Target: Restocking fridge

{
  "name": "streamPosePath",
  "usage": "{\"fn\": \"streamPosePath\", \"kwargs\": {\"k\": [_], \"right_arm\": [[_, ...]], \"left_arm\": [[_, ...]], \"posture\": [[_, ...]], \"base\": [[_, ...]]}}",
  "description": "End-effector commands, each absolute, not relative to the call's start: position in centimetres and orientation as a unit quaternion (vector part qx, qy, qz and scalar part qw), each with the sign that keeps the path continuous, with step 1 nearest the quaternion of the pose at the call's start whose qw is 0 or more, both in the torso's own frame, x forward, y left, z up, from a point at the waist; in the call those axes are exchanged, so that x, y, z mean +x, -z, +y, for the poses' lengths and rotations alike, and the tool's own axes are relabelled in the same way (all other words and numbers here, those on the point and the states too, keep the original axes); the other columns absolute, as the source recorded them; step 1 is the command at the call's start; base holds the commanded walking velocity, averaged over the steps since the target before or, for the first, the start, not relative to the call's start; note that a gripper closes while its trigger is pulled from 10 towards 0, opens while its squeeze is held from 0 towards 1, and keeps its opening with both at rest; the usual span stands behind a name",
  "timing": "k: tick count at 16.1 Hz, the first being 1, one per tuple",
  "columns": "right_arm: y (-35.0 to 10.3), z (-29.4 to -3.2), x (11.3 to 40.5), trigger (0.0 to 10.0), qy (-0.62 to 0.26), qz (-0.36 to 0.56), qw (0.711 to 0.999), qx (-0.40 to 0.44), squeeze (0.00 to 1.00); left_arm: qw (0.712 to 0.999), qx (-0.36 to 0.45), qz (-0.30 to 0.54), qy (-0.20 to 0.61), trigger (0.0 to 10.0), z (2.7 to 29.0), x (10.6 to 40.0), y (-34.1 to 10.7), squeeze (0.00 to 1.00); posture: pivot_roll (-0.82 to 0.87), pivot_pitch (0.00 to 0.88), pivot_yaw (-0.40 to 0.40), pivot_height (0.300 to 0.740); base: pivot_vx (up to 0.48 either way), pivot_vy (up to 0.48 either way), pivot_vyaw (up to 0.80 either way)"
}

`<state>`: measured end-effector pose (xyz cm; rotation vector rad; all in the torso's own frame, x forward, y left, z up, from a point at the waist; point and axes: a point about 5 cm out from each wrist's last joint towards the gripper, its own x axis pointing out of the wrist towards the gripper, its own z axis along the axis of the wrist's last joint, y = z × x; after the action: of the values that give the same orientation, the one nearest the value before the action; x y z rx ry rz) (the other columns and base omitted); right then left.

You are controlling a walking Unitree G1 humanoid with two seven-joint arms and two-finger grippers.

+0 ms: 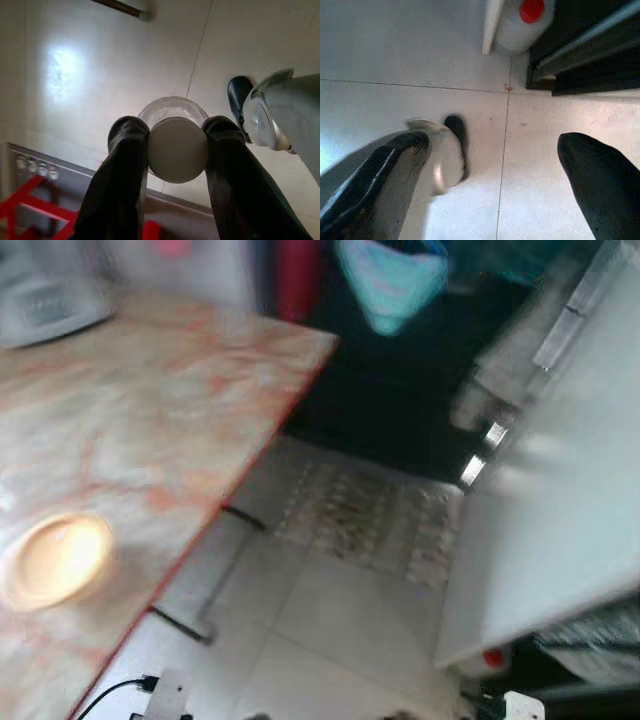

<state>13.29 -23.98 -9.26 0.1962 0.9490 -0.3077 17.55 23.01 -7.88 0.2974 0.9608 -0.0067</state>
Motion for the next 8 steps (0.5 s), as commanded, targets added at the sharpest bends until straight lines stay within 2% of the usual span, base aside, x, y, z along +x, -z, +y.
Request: {"fn": "streamPosePath", "kwargs": {"k": [1,8], "right_arm": [[9.50,-24.35,12.34,10.0,0.154,0.468,0.866,0.091,0.00],[9.59,-24.10,12.30,10.0,0.152,0.471,0.864,0.093,0.00]], "left_arm": [[0.870,0.142,0.473,0.009,10.0,22.68,16.89,8.29,0.00],[0.868,0.136,0.477,0.011,10.0,22.63,16.77,8.37,0.00]], "posture": [[0.13,0.182,0.053,0.740],[0.14,0.157,0.060,0.740]], "base": [[0.000,0.000,-0.60],[0.000,0.000,-0.59]]}}
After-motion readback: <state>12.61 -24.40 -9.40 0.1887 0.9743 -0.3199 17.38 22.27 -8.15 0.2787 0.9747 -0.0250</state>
